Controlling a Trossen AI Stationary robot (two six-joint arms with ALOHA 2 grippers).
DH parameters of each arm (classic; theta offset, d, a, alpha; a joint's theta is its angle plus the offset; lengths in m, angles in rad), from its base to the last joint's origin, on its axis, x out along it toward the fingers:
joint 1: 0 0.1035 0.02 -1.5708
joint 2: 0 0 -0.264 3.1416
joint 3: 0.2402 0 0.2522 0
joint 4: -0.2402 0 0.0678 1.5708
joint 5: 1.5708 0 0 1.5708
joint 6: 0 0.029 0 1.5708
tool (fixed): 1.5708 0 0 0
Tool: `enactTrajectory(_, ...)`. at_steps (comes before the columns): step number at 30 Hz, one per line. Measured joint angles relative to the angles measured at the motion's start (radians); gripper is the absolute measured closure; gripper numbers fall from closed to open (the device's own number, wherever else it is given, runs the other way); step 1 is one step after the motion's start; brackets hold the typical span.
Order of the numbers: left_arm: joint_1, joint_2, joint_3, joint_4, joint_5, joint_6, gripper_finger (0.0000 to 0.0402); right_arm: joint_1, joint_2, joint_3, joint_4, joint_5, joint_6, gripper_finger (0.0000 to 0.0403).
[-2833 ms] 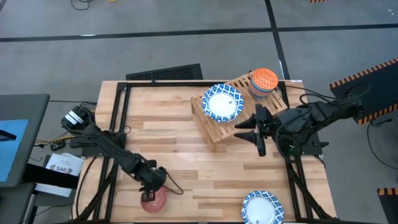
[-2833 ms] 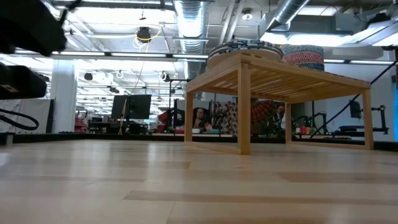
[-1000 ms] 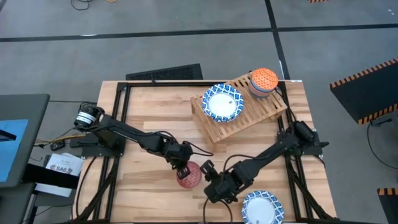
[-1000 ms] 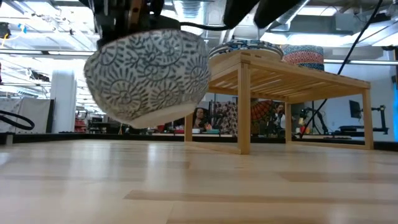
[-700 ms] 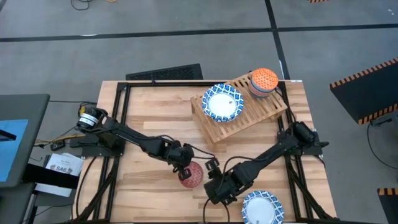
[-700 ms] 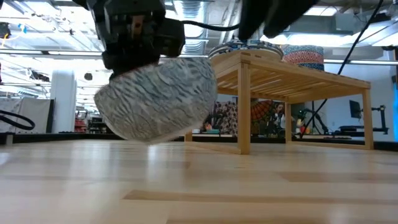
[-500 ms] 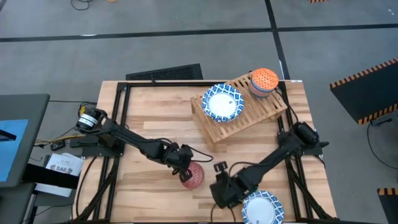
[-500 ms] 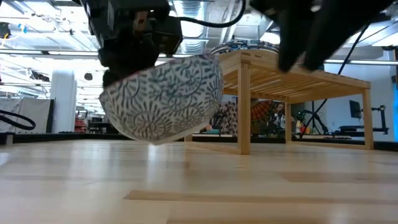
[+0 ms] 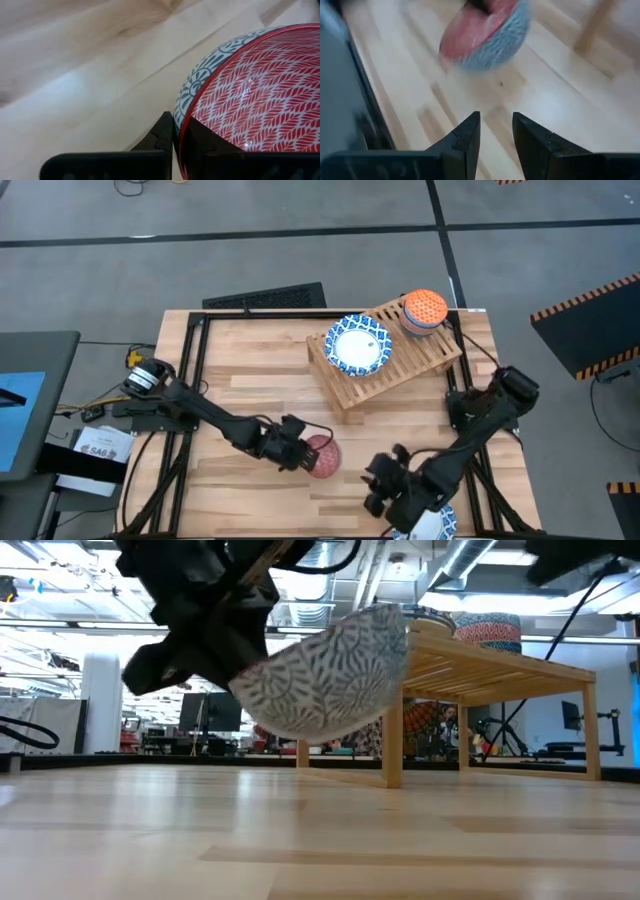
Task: Place and stack bowls onto a shelf
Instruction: Stack the red pattern bowl on top of the orange pattern bowl on the shelf
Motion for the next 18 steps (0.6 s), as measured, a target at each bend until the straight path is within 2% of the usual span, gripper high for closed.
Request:
enactTrajectory(3,-0.014,0.047,0.001,0.02,0.008,-0.052,0.0401,0.007,-0.054,-0.098,0.113,0.047,0.228,0.0254)
enactTrajectory(7,-0.018,0.11,-0.001,0.08,0.016,-0.131,0.0401,-0.005,-0.082,-0.2,0.365,0.05,0.355,0.0231)
enactTrajectory(9,-0.017,0.135,0.001,0.136,0.02,-0.147,0.0401,-0.022,-0.07,-0.209,0.429,0.009,0.397,0.0215)
enactTrajectory(11,-0.016,0.151,0.001,0.173,0.026,-0.154,0.0401,-0.05,-0.057,-0.211,0.414,-0.038,0.459,0.0199)
enactTrajectory(13,-0.016,0.157,0.001,0.19,0.025,-0.155,0.0401,-0.085,-0.04,-0.21,0.43,-0.127,0.51,0.0186)
enactTrajectory(18,-0.01,0.156,0.002,0.186,0.024,-0.13,0.0401,-0.166,-0.029,-0.209,0.43,-0.261,0.516,0.0173)
